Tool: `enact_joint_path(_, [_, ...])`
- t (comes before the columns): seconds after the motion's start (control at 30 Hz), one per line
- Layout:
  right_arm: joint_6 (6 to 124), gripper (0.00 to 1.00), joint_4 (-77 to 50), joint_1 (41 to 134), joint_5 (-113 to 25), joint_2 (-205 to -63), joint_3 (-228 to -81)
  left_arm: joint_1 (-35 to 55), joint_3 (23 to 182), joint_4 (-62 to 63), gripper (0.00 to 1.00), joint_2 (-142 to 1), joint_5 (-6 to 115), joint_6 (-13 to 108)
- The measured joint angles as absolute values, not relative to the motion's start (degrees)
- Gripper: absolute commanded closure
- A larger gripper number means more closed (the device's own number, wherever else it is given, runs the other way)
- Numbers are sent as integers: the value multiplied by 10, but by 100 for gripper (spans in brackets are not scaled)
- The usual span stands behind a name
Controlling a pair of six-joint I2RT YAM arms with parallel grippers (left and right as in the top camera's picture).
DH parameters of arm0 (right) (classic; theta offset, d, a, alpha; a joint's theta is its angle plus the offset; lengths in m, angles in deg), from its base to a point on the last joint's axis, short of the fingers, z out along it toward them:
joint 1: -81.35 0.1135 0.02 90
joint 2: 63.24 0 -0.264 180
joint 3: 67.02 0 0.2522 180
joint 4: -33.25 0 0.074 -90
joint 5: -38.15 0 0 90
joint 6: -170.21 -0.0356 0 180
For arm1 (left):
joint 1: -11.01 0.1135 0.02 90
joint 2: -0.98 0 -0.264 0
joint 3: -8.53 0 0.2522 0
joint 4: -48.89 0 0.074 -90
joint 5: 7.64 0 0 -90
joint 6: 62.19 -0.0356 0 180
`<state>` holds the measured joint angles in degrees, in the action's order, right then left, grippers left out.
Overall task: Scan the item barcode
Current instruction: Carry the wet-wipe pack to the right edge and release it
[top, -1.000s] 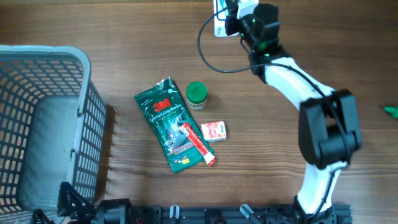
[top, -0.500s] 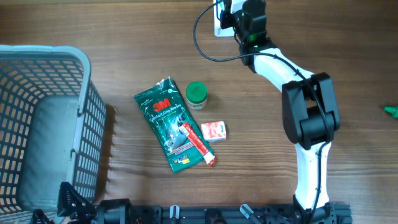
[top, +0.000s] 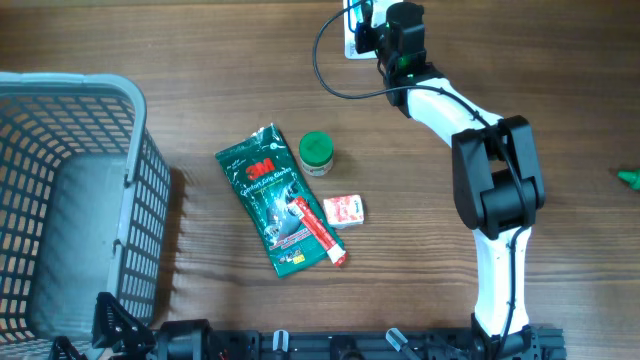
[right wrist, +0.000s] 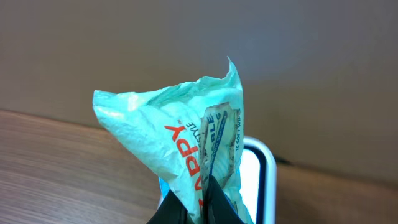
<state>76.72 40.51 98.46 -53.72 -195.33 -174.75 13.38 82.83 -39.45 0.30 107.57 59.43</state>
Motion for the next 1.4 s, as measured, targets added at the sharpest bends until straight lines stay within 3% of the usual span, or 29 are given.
enact_joint_path(0.27, [716, 96, 209, 914, -584, -1853, -1748, 134, 828, -395, 0, 3, 1076, 594])
enact_joint_path(0.47, [667, 95, 57, 750, -692, -1747, -1763, 134, 828, -395, 0, 3, 1076, 594])
enact_joint_path(0.67, [631, 95, -17, 570, -722, -1791, -1747, 134, 828, -395, 0, 3, 1076, 594])
enact_joint_path(0.8, [624, 95, -50, 497, -711, -1837, -1742, 134, 828, -395, 0, 3, 1076, 594])
enact_joint_path(0.87, [620, 80, -66, 469, -689, -1860, -1741, 134, 828, -395, 0, 3, 1076, 594])
enact_joint_path(0.9, [614, 58, -72, 461, -681, -1864, -1738, 134, 828, -395, 0, 3, 1076, 594])
enact_joint_path(0.93, [604, 21, -78, 456, -674, -1865, -1738, 134, 828, -395, 0, 3, 1076, 594])
enact_joint_path(0.97, [591, 0, -81, 452, -669, -1865, -1738, 134, 828, -395, 0, 3, 1076, 594])
enact_joint_path(1.2, [568, 0, -119, 452, -649, -1818, -1738, 134, 828, -395, 0, 3, 1076, 594])
enact_joint_path(1.4, [548, 0, -137, 478, -547, -1643, -1740, 134, 828, -395, 0, 3, 1076, 594])
